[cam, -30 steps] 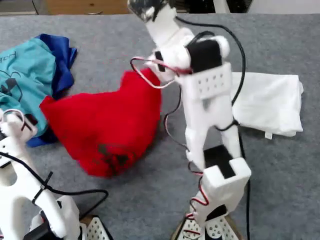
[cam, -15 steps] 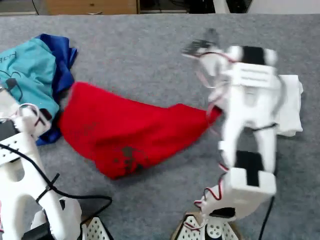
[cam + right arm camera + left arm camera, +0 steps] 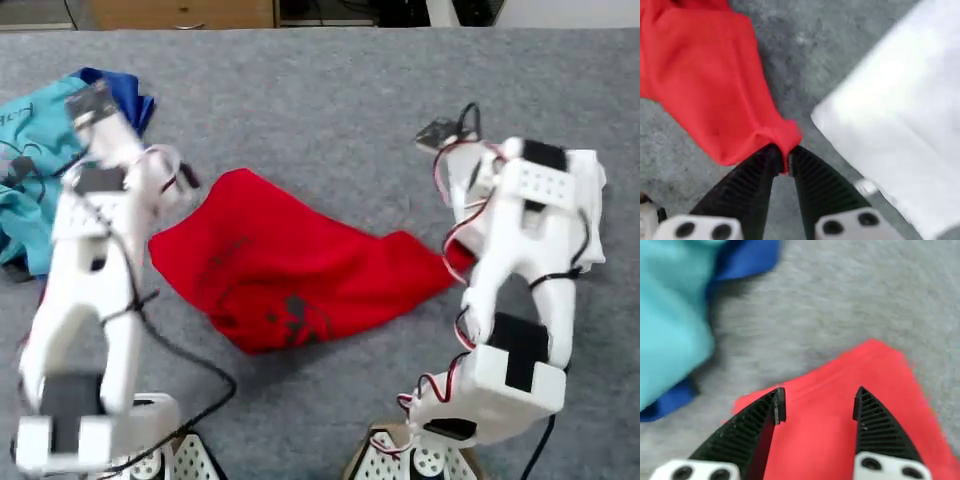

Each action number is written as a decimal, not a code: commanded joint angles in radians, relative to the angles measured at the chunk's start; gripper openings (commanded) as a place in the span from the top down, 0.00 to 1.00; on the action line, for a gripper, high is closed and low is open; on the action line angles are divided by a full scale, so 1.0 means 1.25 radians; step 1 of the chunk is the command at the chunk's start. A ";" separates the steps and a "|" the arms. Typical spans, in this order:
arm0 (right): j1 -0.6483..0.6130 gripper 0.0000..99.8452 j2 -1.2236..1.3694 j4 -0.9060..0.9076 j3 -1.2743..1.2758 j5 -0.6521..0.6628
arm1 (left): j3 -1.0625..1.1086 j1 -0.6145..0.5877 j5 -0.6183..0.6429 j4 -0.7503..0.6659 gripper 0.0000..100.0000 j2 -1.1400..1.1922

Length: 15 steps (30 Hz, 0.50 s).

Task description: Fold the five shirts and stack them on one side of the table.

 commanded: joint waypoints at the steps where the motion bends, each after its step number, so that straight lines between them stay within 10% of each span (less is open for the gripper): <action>1: -0.021 1.00 -0.042 -0.120 0.096 -0.052 | -0.320 0.058 0.039 0.104 0.77 0.177; 15: -0.046 1.00 -0.100 -0.517 0.387 -0.258 | -1.312 0.096 0.054 0.470 0.77 0.905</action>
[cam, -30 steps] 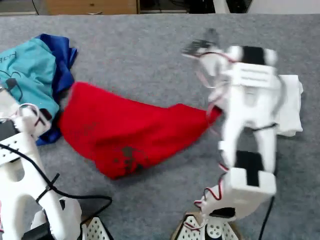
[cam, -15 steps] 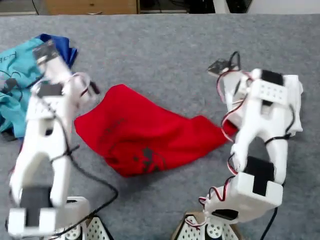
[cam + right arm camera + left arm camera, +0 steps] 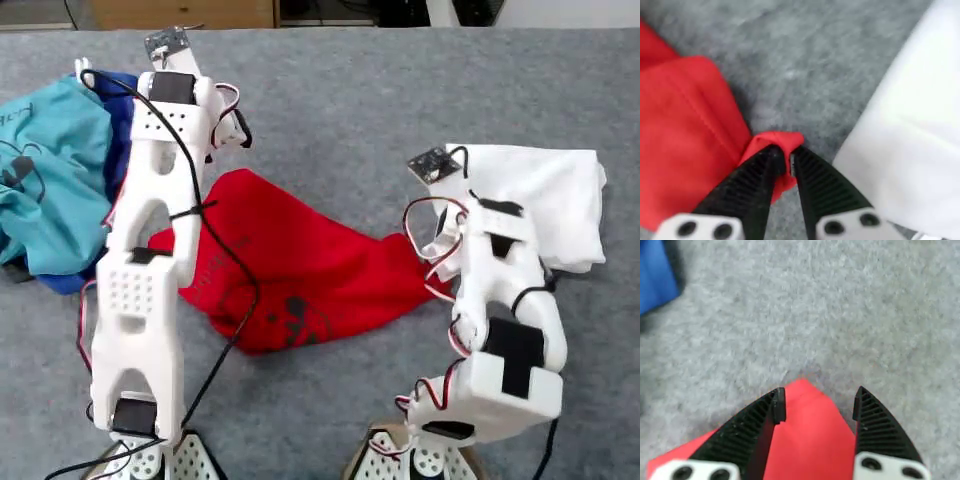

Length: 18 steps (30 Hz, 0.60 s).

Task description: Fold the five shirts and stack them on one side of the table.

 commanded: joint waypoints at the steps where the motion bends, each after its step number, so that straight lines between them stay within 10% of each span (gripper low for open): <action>1: -0.023 1.00 -0.072 -0.093 0.058 -0.020 | -0.228 -0.006 0.000 0.052 0.77 0.131; 18: -0.037 1.00 -0.157 -0.203 0.175 -0.015 | -0.304 0.022 0.033 0.101 0.95 0.229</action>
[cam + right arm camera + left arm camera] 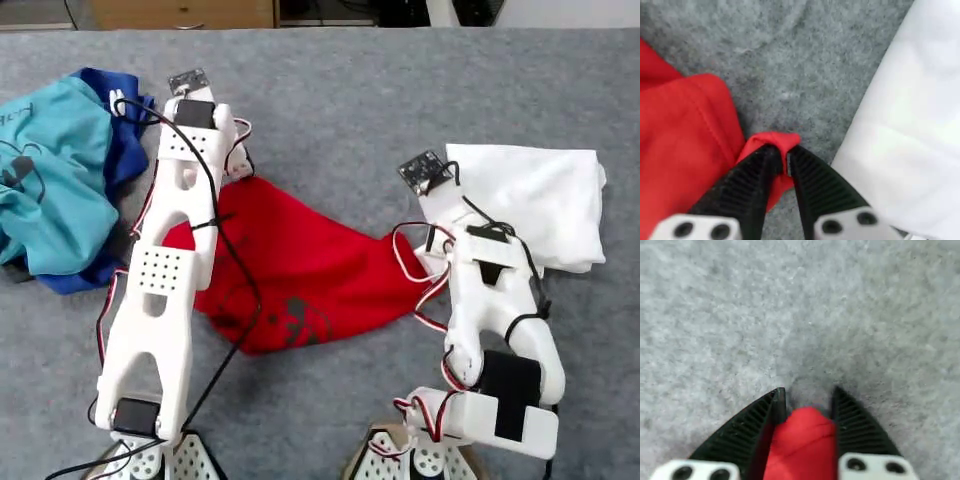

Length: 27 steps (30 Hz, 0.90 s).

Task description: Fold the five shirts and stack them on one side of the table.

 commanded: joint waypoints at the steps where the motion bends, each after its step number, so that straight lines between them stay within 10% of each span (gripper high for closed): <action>1: -0.009 1.00 -0.034 -0.014 0.002 -0.005 | -0.032 0.005 0.032 0.010 0.97 -0.066; 16: -0.012 1.00 -0.041 -0.014 -0.013 -0.012 | -0.025 -0.027 0.048 0.011 0.98 -0.309; 27: -0.163 1.00 -0.238 -0.016 -0.223 -0.254 | 0.064 -0.173 0.045 0.012 0.98 -0.619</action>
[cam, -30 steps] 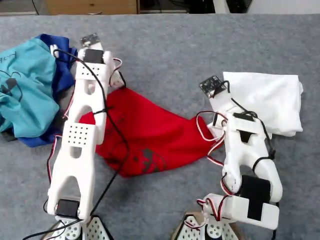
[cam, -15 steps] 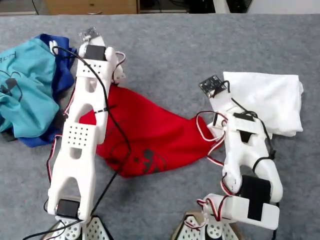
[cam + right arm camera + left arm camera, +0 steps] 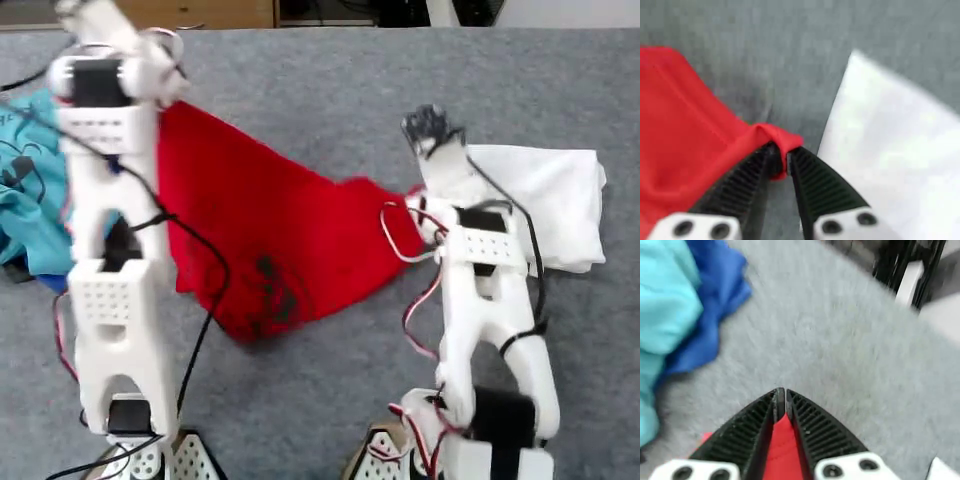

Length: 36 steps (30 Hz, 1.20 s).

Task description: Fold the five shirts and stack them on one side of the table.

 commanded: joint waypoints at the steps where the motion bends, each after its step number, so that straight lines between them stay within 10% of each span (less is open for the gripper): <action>1: -0.069 1.00 -0.077 -0.025 -0.127 -0.081 | 0.072 -0.047 -0.009 0.011 0.98 -0.163; 13: -0.203 1.00 -0.176 0.048 -0.179 -0.098 | 0.778 -0.122 -0.083 -0.016 0.98 -0.535; 24: -0.253 1.00 -0.363 0.151 0.184 0.199 | 1.703 -0.158 -0.227 -0.486 0.98 -0.724; 31: -0.249 1.00 -0.530 0.144 0.418 0.253 | 1.865 -0.196 -0.266 -0.538 0.96 -0.792; 36: -0.238 1.00 -0.593 0.028 0.569 0.233 | 1.846 -0.212 -0.266 -0.498 0.74 -0.801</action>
